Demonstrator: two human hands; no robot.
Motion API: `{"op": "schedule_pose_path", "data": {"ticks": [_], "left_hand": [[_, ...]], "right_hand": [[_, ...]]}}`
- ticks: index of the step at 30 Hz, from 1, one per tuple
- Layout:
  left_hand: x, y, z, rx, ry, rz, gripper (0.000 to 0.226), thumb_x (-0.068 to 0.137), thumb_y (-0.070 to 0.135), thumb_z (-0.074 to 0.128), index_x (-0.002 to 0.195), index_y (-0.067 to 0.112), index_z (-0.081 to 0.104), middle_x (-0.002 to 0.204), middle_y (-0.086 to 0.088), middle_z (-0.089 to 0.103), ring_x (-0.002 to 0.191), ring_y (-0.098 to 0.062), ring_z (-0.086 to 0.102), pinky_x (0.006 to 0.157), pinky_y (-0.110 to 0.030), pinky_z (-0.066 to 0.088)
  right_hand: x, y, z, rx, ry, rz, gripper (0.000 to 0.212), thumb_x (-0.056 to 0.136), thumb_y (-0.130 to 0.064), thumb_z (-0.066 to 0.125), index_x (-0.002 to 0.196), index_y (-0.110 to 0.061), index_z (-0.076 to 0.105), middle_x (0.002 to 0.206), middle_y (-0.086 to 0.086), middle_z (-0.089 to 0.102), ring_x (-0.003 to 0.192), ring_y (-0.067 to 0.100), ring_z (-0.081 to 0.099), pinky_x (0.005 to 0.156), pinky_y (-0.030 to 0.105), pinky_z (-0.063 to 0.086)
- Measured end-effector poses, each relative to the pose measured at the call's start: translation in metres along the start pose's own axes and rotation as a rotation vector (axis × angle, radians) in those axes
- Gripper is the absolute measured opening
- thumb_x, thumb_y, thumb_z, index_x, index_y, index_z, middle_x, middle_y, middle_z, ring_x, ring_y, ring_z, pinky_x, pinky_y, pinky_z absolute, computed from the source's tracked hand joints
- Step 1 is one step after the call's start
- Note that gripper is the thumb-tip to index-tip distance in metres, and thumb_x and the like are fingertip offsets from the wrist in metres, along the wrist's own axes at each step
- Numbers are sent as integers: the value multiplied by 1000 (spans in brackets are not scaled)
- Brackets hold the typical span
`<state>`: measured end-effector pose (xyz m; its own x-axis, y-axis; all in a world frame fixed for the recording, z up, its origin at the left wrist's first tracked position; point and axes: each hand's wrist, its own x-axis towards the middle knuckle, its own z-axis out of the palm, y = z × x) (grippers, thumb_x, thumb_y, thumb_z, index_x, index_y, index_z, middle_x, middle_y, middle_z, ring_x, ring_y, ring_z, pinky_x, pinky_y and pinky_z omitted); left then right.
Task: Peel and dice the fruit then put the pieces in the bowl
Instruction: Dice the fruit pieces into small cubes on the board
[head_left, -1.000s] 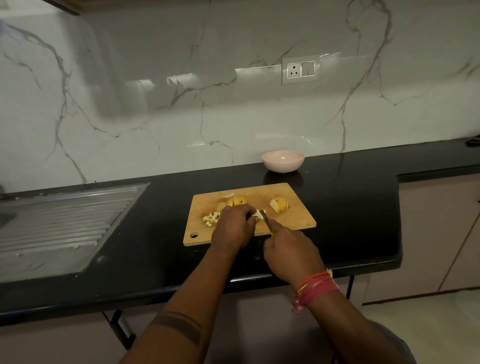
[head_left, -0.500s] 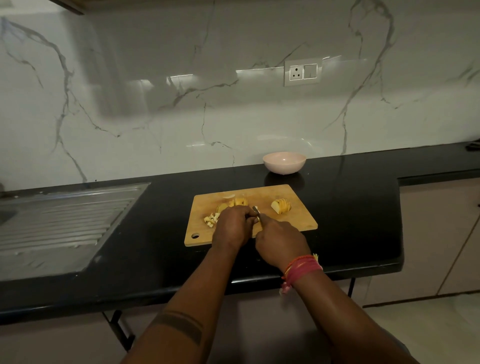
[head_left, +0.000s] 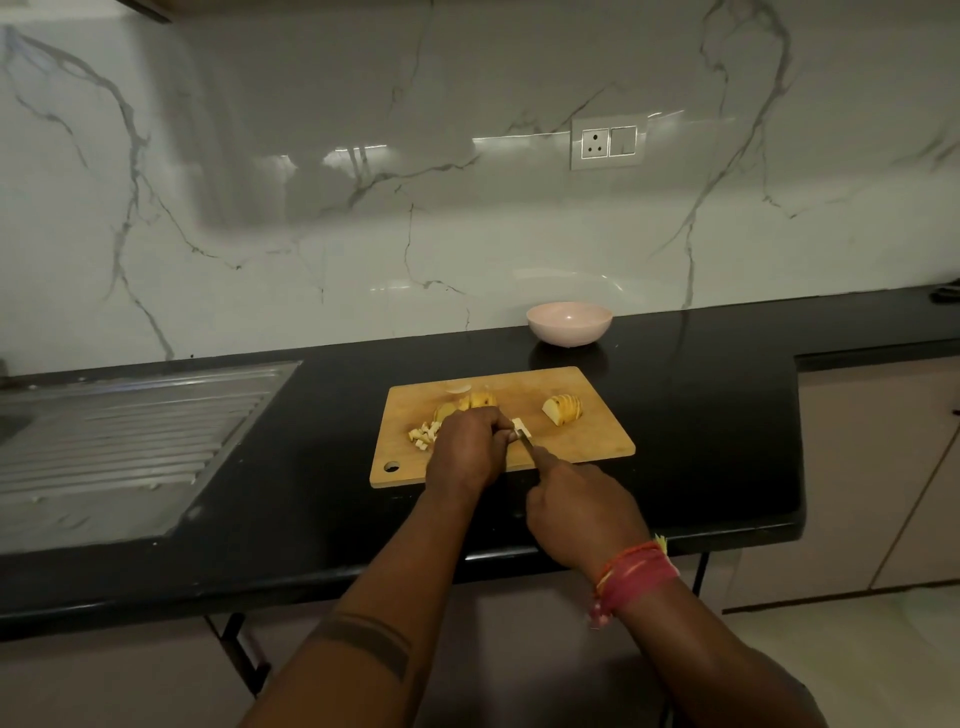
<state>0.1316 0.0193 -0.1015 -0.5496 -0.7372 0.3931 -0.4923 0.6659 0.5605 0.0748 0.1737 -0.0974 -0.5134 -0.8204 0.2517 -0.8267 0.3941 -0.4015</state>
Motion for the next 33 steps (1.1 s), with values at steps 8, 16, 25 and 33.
{"op": "schedule_pose_path", "data": {"ticks": [8,16,25,33], "left_hand": [[-1,0,-3,-50,10,-30,8,91,25,75,99,23,77,97,8,74,81,-2,59,74,-20,44],[-1,-3,-1,-68,21,-4,9,91,24,75,100,22,78,100,9,75,83,-1,61,79,-21,50],[0,-3,0,-61,31,-4,7,91,20,74,97,22,79,99,10,76,75,5,57,70,-7,40],[1,-1,0,-53,21,-58,5,91,25,75,95,23,77,98,7,75,85,-4,62,80,-25,50]], "right_hand": [[2,0,-7,129,28,16,57,99,-31,45,154,-37,32,80,-3,60,68,10,57,57,29,47],[20,-6,-4,95,-6,-9,57,98,-32,46,153,-36,35,84,-3,61,73,13,59,64,33,53],[28,-9,-2,25,-60,1,59,98,-34,44,155,-30,32,101,5,65,88,23,62,67,32,43],[13,-5,-6,-29,-87,-15,54,98,-33,45,151,-29,37,89,1,59,78,18,58,67,33,48]]}}
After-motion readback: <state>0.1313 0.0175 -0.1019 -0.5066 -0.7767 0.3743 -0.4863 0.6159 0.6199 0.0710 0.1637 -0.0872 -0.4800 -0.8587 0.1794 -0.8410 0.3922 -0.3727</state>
